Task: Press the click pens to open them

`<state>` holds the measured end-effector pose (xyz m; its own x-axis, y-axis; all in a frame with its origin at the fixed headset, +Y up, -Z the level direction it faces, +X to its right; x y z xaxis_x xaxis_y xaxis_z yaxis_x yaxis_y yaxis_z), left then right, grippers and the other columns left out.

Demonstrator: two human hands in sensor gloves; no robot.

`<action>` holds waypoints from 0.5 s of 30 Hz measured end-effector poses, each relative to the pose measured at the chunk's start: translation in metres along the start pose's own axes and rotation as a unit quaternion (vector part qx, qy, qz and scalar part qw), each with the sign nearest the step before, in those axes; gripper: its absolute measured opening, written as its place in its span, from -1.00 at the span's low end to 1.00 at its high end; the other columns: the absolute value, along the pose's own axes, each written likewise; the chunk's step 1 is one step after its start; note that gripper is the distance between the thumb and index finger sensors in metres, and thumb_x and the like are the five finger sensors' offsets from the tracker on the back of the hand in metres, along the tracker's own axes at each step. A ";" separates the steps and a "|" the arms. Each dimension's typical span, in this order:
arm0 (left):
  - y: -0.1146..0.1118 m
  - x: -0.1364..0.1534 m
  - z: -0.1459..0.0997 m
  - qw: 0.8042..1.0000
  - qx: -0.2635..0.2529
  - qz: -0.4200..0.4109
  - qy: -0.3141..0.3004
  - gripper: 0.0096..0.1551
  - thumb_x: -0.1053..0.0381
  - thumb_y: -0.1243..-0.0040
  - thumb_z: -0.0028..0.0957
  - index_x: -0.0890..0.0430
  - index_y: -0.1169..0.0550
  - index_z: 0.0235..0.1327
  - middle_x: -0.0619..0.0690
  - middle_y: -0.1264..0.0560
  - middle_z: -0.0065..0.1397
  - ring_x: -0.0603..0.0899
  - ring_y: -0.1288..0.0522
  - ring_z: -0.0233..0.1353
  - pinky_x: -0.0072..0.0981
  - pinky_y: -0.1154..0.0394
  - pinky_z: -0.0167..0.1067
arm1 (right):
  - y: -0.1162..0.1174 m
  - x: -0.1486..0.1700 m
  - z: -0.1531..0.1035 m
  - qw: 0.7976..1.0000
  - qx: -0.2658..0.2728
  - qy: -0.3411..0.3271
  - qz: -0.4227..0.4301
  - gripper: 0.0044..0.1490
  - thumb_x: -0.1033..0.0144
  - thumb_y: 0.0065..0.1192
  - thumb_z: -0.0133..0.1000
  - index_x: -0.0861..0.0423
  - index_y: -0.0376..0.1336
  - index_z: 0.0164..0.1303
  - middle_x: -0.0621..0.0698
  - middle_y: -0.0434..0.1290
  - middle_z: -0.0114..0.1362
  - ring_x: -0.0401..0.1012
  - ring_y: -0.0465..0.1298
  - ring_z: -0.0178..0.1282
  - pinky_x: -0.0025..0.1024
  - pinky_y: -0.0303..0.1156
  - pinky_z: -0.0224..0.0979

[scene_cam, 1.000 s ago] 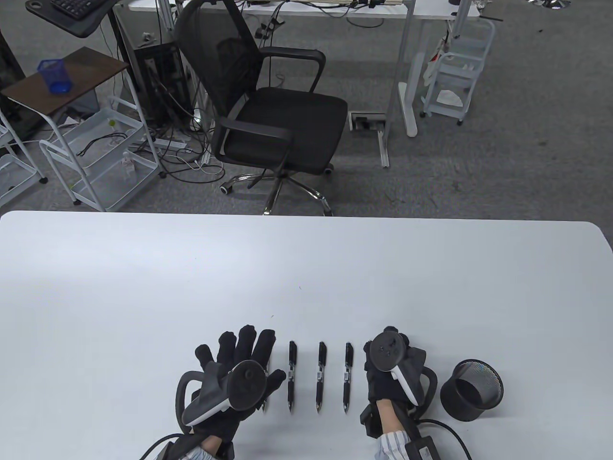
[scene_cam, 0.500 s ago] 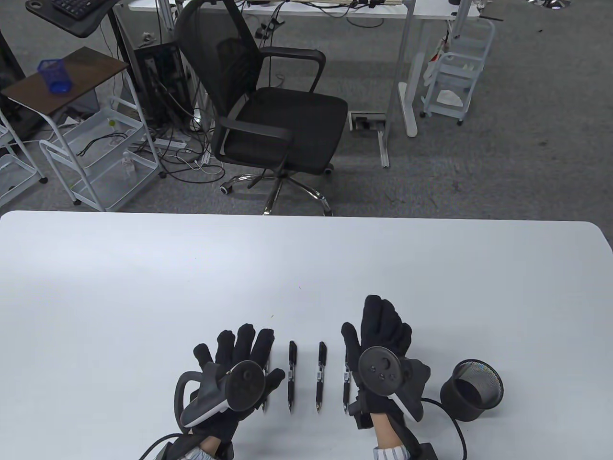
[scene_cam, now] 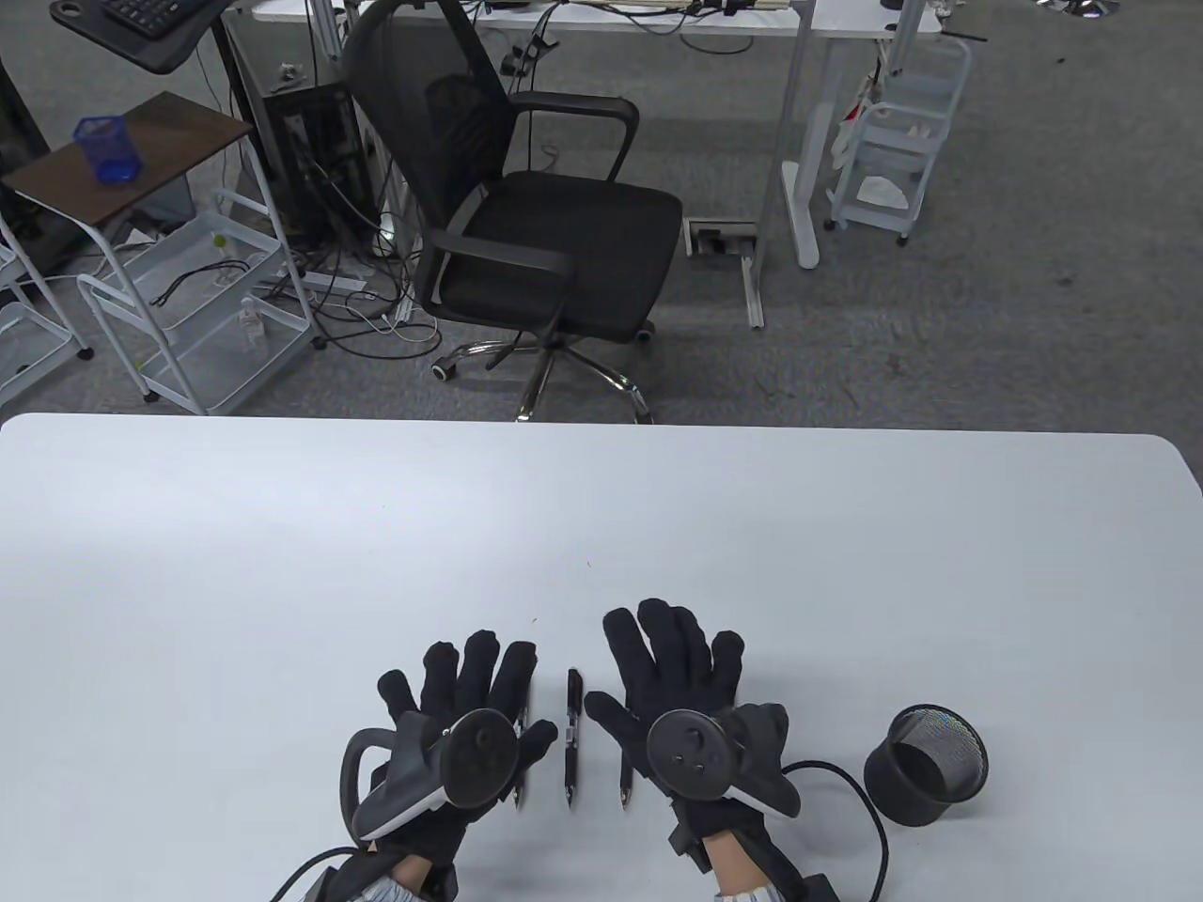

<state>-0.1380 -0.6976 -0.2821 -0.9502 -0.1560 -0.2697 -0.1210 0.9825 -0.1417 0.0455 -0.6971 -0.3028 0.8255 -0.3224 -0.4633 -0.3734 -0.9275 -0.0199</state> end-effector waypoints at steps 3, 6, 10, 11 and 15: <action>0.001 0.000 0.000 1.000 -0.005 0.001 0.000 -0.13 -0.38 0.25 0.48 -0.03 0.10 0.89 0.29 0.13 0.90 0.66 0.10 0.74 0.76 0.19 0.39 | 0.011 0.000 0.002 1.000 -0.030 -0.005 -0.005 -0.02 -0.16 -0.13 0.38 0.09 -0.21 0.90 0.39 -0.22 0.88 0.37 -0.16 0.79 0.69 -0.34 0.49; 0.001 0.000 0.000 1.000 -0.006 0.002 -0.002 -0.13 -0.38 0.24 0.48 -0.03 0.10 0.89 0.29 0.15 0.90 0.66 0.13 0.74 0.76 0.19 0.39 | 0.020 0.001 0.004 0.999 -0.047 -0.006 -0.009 -0.01 -0.17 -0.13 0.37 0.09 -0.22 0.91 0.39 -0.22 0.88 0.38 -0.16 0.79 0.70 -0.34 0.48; 0.001 0.000 0.000 1.000 -0.006 0.004 -0.003 -0.13 -0.39 0.24 0.48 -0.03 0.11 0.89 0.29 0.16 0.90 0.66 0.14 0.74 0.76 0.20 0.39 | 0.024 0.001 0.005 0.999 -0.052 -0.005 -0.008 0.00 -0.17 -0.13 0.37 0.09 -0.21 0.91 0.39 -0.22 0.88 0.39 -0.17 0.79 0.70 -0.35 0.48; 0.001 0.000 0.000 1.000 -0.006 0.004 -0.003 -0.13 -0.39 0.24 0.48 -0.03 0.11 0.89 0.29 0.16 0.90 0.66 0.14 0.74 0.76 0.20 0.39 | 0.025 0.001 0.005 0.999 -0.052 -0.006 -0.010 0.00 -0.17 -0.13 0.37 0.09 -0.21 0.90 0.39 -0.22 0.88 0.39 -0.17 0.79 0.70 -0.35 0.48; 0.001 0.001 -0.001 1.000 -0.007 0.004 -0.003 -0.13 -0.38 0.24 0.48 -0.03 0.11 0.89 0.29 0.16 0.90 0.66 0.13 0.74 0.76 0.20 0.39 | 0.026 0.000 0.005 0.998 -0.052 -0.006 -0.014 -0.01 -0.17 -0.12 0.37 0.09 -0.21 0.90 0.39 -0.22 0.88 0.39 -0.17 0.79 0.69 -0.36 0.48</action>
<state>-0.1389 -0.6963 -0.2817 -0.9496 -0.1493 -0.2756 -0.1184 0.9850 -0.1256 0.0334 -0.7198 -0.3081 0.8299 -0.2934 -0.4746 -0.3025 -0.9513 0.0592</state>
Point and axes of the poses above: the tracker on the back of each hand, its own x axis roughly to the little-finger side, its own z axis roughly from the wrist to the fingertips, y = z × x, the point moved 5 cm from there along z, roughly from the wrist to the fingertips
